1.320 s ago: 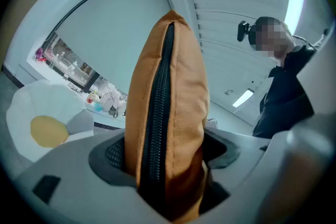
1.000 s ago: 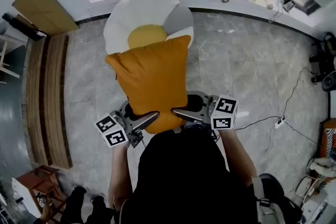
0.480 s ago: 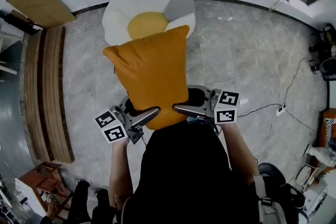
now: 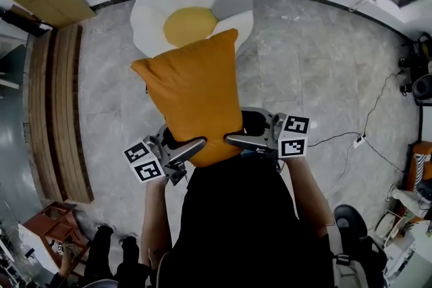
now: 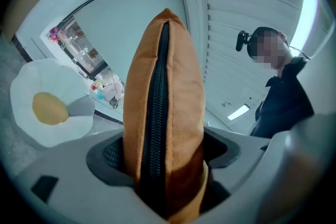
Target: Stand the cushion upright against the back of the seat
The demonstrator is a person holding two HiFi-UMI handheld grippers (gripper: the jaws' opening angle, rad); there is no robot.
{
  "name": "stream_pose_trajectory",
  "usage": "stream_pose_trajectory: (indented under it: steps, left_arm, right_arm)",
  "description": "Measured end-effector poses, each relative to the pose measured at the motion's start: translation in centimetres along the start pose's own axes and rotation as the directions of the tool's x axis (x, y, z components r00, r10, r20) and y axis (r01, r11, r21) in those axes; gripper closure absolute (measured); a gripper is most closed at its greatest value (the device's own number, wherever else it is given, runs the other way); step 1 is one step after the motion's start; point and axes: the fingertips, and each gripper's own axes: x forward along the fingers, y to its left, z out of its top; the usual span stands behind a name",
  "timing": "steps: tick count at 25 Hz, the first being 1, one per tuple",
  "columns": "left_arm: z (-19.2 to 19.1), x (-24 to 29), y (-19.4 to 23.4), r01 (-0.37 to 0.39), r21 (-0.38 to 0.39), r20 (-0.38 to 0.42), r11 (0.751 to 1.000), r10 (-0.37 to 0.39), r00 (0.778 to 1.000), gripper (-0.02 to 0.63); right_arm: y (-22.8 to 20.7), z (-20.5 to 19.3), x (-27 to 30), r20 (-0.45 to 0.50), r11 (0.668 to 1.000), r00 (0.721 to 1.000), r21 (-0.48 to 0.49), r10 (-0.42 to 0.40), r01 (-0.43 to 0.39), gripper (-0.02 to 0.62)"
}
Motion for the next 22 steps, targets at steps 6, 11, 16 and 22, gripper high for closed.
stream_pose_trajectory:
  steps: [6, 11, 16, 22]
  left_arm:
    - [3.3, 1.3, 2.9, -0.033, 0.002, -0.037, 0.999, 0.033, 0.999, 0.221]
    - [7.4, 5.3, 5.2, -0.036, 0.014, -0.052, 0.999, 0.036, 0.998, 0.221]
    - [10.7, 9.5, 6.9, -0.04, 0.027, -0.046, 0.999, 0.041, 0.998, 0.216]
    - [11.8, 11.9, 8.8, -0.081, -0.019, -0.036, 0.997, 0.08, 0.996, 0.216]
  right_arm:
    - [-3.3, 3.0, 1.7, 0.009, 0.999, 0.999, 0.013, 0.031, -0.031, 0.279]
    - [-7.0, 7.6, 1.0, 0.044, 0.999, 0.998, 0.009, 0.034, -0.034, 0.279]
    - [-10.6, 12.0, -0.3, 0.059, 0.998, 0.996, -0.003, 0.062, -0.062, 0.278]
    - [-13.5, 13.8, -0.8, 0.032, 0.996, 0.996, 0.042, 0.081, -0.082, 0.276]
